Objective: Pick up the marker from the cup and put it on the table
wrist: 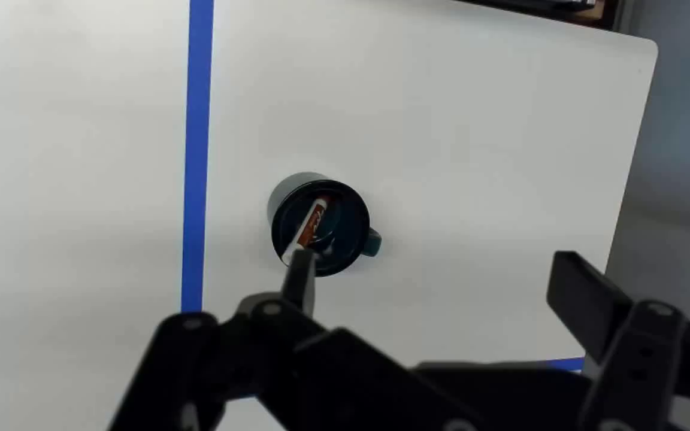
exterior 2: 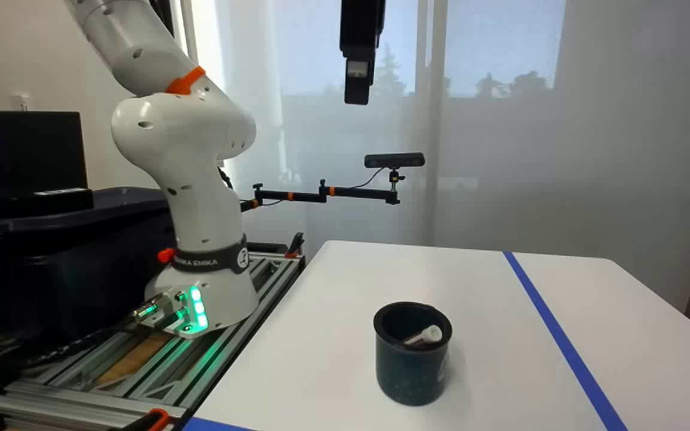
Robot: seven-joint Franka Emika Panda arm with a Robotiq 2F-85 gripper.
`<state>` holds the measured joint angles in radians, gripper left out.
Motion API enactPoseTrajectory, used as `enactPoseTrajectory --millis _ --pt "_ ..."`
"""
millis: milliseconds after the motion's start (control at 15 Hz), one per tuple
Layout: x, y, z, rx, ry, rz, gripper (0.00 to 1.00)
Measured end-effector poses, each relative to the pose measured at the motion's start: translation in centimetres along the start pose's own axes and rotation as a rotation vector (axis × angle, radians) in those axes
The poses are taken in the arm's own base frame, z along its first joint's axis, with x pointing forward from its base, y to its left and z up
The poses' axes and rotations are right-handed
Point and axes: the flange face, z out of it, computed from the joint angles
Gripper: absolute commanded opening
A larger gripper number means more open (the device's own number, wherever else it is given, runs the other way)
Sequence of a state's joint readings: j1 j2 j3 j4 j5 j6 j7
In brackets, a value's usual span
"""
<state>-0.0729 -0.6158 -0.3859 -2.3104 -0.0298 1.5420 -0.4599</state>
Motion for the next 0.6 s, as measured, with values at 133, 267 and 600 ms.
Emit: enactPoseTrajectory --millis 133,267,600 --pt "0.0 0.0 -0.1 -0.001 0.002 0.0 1.0" --pt "0.0 0.0 -0.2 -0.002 0.004 0.0 1.0" --pt "1.0 -0.2 1.3 -0.005 -0.011 0.013 1.0"
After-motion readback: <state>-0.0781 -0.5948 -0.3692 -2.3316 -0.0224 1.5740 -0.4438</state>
